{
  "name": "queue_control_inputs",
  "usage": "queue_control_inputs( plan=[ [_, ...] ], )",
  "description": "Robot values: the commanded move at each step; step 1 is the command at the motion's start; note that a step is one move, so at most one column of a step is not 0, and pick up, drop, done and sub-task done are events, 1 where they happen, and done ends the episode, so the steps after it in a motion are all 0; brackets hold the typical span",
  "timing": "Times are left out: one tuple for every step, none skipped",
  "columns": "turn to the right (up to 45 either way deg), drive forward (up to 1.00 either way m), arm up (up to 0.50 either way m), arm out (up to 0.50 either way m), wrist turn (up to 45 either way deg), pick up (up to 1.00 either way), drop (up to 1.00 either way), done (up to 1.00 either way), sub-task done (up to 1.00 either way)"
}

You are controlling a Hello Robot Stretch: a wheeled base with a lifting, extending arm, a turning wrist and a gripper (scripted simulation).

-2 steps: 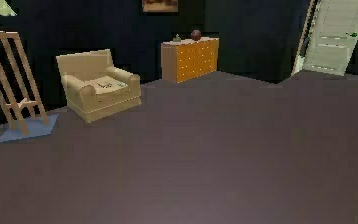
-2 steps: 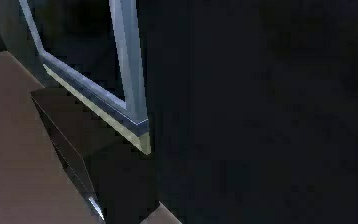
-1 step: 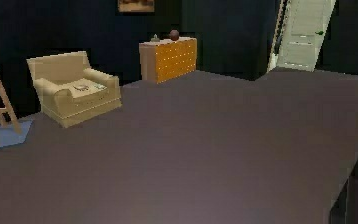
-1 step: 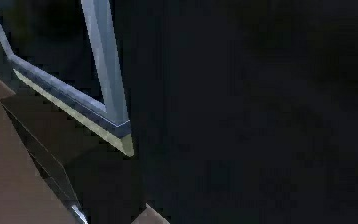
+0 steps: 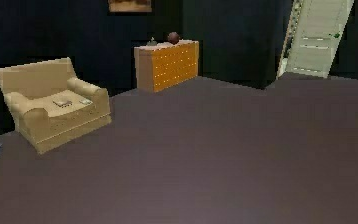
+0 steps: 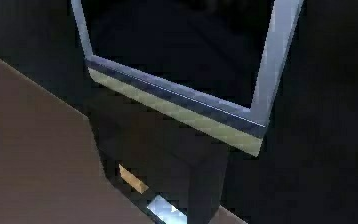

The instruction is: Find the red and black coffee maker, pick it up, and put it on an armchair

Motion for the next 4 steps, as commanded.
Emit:
queue_control_inputs(
  plan=[
    [33.0, 0.00, 0.00, 0.00, 0.0, 0.00, 0.00, 0.00, 0.00],
    [0.0, 1.00, 0.00, 0.00, 0.0, 0.00, 0.00, 0.00, 0.00],
    [0.0, 1.00, 0.00, 0.00, 0.0, 0.00, 0.00, 0.00, 0.00],
    [0.0, 1.00, 0.00, 0.00, 0.0, 0.00, 0.00, 0.00, 0.00]
  ],
)
